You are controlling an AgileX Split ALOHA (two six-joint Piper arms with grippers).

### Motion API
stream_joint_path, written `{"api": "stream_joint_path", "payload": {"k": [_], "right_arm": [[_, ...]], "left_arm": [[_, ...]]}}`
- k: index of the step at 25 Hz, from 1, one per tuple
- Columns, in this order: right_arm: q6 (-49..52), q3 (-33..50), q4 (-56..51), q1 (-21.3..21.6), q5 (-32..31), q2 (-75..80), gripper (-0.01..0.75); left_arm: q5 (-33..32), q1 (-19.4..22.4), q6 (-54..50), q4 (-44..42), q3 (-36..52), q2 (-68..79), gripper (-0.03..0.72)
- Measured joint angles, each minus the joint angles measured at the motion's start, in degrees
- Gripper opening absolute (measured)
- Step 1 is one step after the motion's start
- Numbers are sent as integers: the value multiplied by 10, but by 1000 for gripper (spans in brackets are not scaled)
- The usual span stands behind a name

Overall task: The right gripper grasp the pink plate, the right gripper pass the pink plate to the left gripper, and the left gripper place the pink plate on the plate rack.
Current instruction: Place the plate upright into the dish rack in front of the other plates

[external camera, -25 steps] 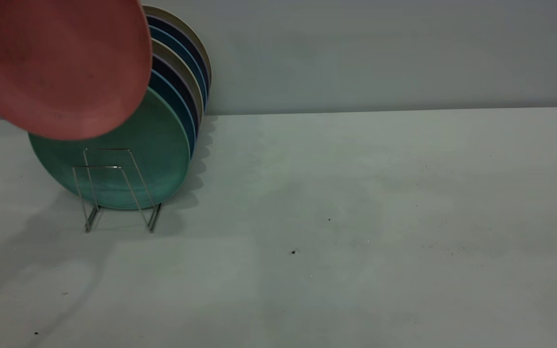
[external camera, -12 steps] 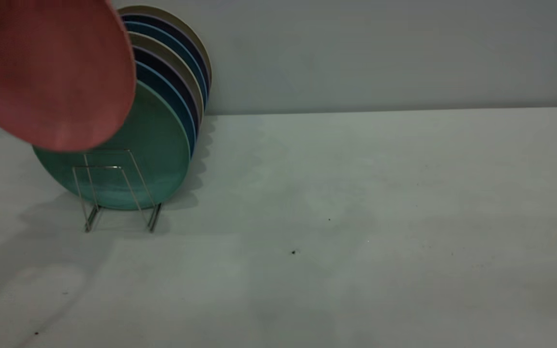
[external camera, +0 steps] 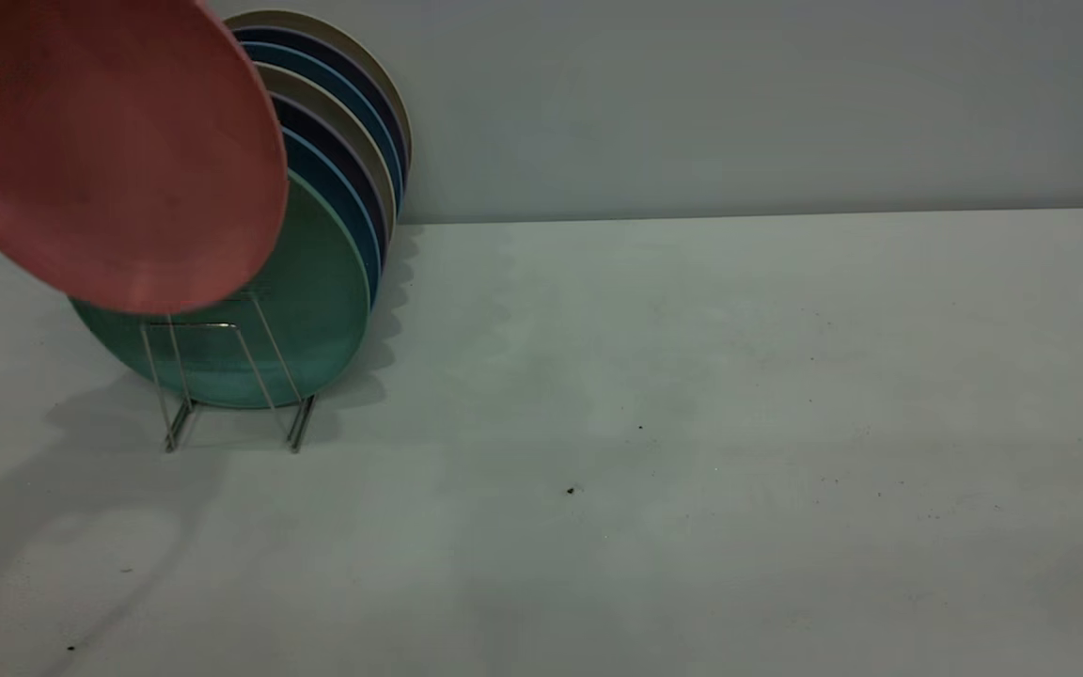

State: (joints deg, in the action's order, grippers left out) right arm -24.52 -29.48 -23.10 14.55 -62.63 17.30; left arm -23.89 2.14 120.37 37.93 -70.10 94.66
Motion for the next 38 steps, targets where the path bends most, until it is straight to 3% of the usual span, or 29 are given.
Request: {"api": "stream_joint_path", "payload": {"k": [13,21,38], "right_arm": [[2,0,0,0,2,0,314],[2,0,1,0,3,0,314],[2,0,1,0,3,0,314]], "left_arm": [[20,-2,0,0,0,16,31],[31,-42,0,-20,0,15,31],[48,-43,0,-26,0,29,31]]}}
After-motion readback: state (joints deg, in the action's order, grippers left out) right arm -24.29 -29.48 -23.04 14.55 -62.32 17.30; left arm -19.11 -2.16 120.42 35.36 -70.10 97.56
